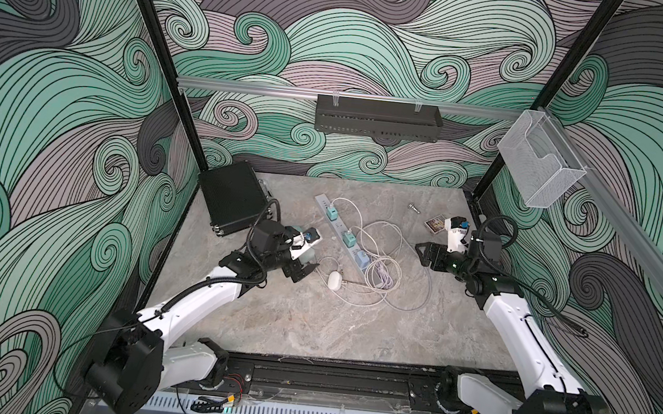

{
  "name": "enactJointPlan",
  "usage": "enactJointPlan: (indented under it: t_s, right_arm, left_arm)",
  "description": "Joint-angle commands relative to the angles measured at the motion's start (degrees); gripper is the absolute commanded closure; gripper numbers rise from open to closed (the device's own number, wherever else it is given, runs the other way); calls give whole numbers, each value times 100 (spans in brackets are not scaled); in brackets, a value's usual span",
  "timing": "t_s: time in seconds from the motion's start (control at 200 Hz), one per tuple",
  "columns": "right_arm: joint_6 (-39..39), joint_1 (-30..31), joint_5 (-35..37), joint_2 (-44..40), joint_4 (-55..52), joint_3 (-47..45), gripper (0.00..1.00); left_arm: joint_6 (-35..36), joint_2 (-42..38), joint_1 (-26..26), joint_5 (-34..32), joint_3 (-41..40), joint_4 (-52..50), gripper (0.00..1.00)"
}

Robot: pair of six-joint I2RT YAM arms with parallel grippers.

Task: Charge the bluetooth headset
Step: Place the bluetooth headset at the center of the board.

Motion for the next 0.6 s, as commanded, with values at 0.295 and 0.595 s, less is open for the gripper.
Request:
enactJointPlan:
  t_s: [0.295,0.595]
  right_arm:
    - [-265,-307,2621,681,2747,-1208,11]
    - [-7,-339,1985,2001,5270,-1798,10]
  left_arm:
    - [-1851,708,1052,-3850,-961,3086,7]
    - [-2484,1817,1983,-3412,-1717,4546,8]
